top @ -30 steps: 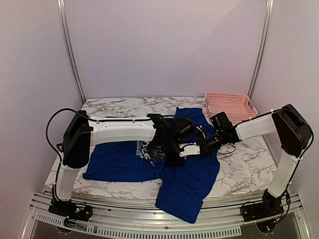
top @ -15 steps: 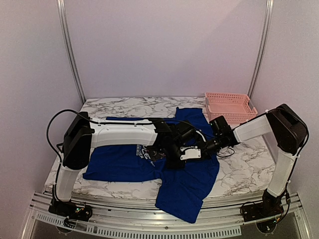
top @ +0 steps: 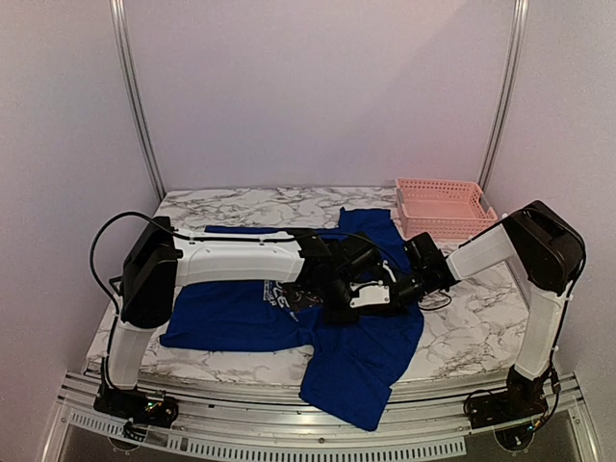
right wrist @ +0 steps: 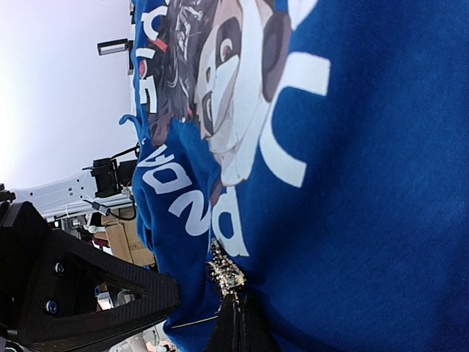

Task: Pin the brooch onto the clothing
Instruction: Pick up the flattened clothing from the center of the board.

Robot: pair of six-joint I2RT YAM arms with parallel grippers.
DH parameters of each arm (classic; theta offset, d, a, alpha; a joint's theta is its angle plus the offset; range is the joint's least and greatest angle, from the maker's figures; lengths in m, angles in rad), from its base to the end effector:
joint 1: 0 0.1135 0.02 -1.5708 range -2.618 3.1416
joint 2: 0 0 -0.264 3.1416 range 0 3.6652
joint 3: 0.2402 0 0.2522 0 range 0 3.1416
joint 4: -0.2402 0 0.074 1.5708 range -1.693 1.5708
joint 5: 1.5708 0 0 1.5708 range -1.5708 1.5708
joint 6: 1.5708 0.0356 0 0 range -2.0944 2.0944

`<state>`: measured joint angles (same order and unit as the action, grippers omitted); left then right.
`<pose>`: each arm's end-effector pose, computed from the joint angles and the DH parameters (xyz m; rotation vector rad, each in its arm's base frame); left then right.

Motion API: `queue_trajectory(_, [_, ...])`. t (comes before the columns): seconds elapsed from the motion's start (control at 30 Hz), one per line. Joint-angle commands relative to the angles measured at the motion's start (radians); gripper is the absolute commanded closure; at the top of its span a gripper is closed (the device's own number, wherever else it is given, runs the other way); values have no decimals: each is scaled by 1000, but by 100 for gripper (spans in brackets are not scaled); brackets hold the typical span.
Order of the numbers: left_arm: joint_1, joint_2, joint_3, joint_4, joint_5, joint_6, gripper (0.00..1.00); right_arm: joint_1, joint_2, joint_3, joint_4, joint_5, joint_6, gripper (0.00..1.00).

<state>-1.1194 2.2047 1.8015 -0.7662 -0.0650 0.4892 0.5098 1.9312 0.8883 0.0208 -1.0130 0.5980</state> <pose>0.2062 -0.4201 0.1845 1.9603 1.9127 -0.0880 0.2792 0.1907 0.0999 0.2879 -2.5878 -1.5947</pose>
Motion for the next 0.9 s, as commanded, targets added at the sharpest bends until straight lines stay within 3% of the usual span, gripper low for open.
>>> queue_trajectory(0.0, [1, -23, 3, 23, -24, -4, 100, 14, 5, -16, 32, -62, 9, 100])
queue_trajectory(0.87, [20, -36, -33, 21, 22, -24, 100, 14, -102, -61, 222, -192, 106, 100])
